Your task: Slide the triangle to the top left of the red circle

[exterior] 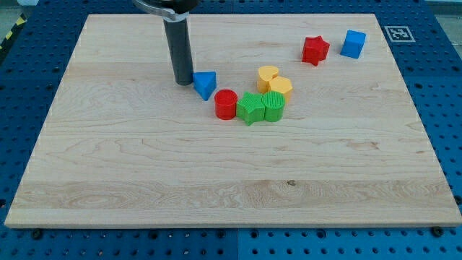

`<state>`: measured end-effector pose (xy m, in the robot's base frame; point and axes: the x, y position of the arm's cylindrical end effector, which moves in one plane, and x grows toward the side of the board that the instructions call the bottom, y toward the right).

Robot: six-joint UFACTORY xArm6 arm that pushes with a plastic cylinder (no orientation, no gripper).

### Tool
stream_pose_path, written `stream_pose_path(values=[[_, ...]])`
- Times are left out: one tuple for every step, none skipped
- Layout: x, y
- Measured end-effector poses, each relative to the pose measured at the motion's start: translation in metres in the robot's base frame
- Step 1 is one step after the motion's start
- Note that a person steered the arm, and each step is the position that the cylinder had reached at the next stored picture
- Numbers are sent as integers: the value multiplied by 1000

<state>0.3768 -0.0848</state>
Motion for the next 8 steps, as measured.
stream_pose_path(values=[[-12,-9],[-27,-9],[-27,12],[-16,41],[8,46],[15,46],[-13,39],[-14,10]])
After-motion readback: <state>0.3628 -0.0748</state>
